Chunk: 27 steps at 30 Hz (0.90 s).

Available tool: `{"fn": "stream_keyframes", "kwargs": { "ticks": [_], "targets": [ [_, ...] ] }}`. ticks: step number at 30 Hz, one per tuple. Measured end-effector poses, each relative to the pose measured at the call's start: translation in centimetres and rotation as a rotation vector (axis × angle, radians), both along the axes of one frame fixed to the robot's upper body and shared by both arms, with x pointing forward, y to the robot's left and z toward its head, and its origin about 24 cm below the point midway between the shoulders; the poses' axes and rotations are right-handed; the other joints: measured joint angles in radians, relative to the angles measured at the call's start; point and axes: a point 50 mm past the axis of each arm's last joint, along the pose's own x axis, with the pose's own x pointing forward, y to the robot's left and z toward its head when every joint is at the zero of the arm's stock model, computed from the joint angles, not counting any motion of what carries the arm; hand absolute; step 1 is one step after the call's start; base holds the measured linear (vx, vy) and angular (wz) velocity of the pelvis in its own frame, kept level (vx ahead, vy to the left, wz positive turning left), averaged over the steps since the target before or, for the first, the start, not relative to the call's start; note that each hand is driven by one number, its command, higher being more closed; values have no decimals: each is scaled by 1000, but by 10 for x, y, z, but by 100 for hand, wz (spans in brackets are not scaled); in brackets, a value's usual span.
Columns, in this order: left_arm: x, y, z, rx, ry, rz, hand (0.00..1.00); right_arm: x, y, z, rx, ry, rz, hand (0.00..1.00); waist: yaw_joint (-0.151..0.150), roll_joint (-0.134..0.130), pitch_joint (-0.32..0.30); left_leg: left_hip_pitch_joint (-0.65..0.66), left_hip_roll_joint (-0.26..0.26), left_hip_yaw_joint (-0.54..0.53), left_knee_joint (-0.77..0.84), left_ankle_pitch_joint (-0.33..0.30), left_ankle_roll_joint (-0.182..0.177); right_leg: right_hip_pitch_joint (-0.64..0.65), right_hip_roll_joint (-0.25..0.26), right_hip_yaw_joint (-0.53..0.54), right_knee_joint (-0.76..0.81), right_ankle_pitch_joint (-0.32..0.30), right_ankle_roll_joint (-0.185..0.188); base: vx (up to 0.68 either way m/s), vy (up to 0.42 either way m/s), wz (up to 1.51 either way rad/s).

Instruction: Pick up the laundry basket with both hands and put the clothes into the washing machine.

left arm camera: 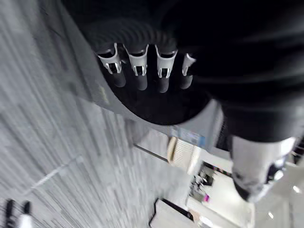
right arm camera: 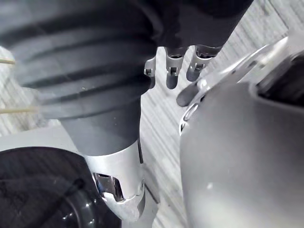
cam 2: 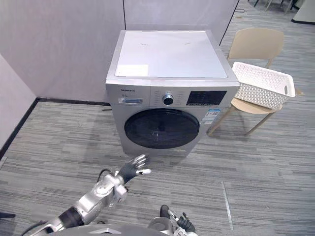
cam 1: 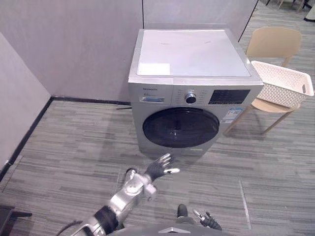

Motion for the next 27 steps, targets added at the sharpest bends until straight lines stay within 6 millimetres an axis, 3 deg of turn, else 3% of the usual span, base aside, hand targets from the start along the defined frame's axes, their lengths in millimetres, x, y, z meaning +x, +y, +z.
{"fn": "stream_keyframes", "kwargs": {
  "ticks": [4, 6, 10, 12, 13, 15, 16, 17, 18, 19, 20, 21, 23, 25, 26, 27],
  "targets": [
    [-27, 49, -44, 185, 184, 117, 0, -7, 2, -3, 16, 40, -4, 0, 17, -19, -12, 2, 0, -10, 0, 0, 0, 17, -1, -22, 0, -7, 1, -1, -4, 17],
    [-49, 88, -68, 326, 315, 229, 0, -5, 2, -3, 19, 39, -5, 0, 34, -20, -12, 12, -1, -14, 0, -1, -1, 30, -1, -25, 0, -9, 2, -3, -1, 2],
    [-89, 140, -87, 470, 509, 485, 0, 0, 1, -4, 7, 47, 26, 0, 37, -17, -10, 36, 10, -32, 6, -12, -9, 70, 8, -45, 1, -29, -10, -16, -15, 14],
    [-108, 165, -89, 497, 577, 659, 0, 1, 1, -4, 9, 45, 24, 0, 49, -19, -7, 29, 36, -34, 43, -40, -17, 73, 25, -45, 16, -49, -16, -4, -62, -2],
    [-126, 180, -89, 500, 632, 803, 0, 6, 1, -3, 7, 31, 30, 0, 71, -4, 15, -18, 87, -38, 174, -110, -21, 78, 54, -45, 44, -80, -32, -7, -119, -14],
    [-152, 195, -89, 475, 704, 985, 0, 7, -6, -2, -14, 34, 44, 0, 102, 18, 32, -54, 175, -46, 336, -173, -18, 80, 110, -49, 131, -144, -69, 6, -148, 1],
    [-162, 204, -87, 436, 736, 1103, 0, 5, -6, -2, -22, 45, 62, 0, 100, -3, 44, -131, 203, -44, 516, -161, 91, 85, 100, -77, 182, -191, -66, -17, -140, 55],
    [-168, 207, -87, 410, 749, 1157, 0, -1, -6, -4, -26, 71, 73, 0, 111, -18, 47, -179, 212, -26, 610, -115, 167, 102, 92, -101, 183, -205, -72, -40, -125, 73],
    [-169, 204, -88, 389, 758, 1177, 0, -3, -9, -4, -30, 83, 73, 0, 123, -22, 50, -198, 213, -16, 644, -82, 201, 115, 87, -112, 178, -207, -71, -23, -149, 54],
    [-174, 196, -90, 351, 786, 1205, 0, -4, -10, -4, -36, 88, 78, 0, 136, -18, 55, -217, 217, -1, 668, -42, 198, 134, 84, -128, 161, -208, -72, 67, -129, 69],
    [-184, 178, -95, 285, 841, 1238, 0, 2, -19, -1, -73, 82, 109, 0, 150, 3, 71, -259, 217, 29, 735, -65, 164, 171, 82, -154, 131, -206, -75, 90, -80, 80],
    [-191, 166, -98, 246, 875, 1260, 0, 10, -24, 1, -86, 66, 117, 0, 155, 16, 78, -275, 192, 51, 768, -126, 123, 185, 80, -164, 117, -206, -76, 80, -30, 76],
    [-200, 146, -101, 212, 932, 1240, 0, 35, -30, 7, -102, 14, 126, 0, 176, 56, 84, -282, 99, 87, 655, -156, 98, 175, 73, -166, 103, -206, -74, 37, 55, 32],
    [-211, 138, -102, 211, 974, 1231, 0, 63, -27, 14, -107, -53, 148, 0, 212, 84, 80, -276, 54, 167, 465, -135, 121, 141, 89, -162, 98, -204, -68, 73, 79, -7],
    [-215, 139, -102, 212, 987, 1241, 0, 78, -18, 17, -90, -91, 154, 0, 228, 86, 77, -264, 35, 182, 371, -134, 189, 131, 105, -162, 93, -205, -62, 153, 75, 5],
    [-211, 144, -101, 219, 971, 1246, 0, 88, -5, 18, -62, -117, 161, 0, 236, 57, 75, -253, 7, 184, 349, -135, 187, 132, 91, -153, 86, -212, -53, 175, 69, 16]
  ]
}}
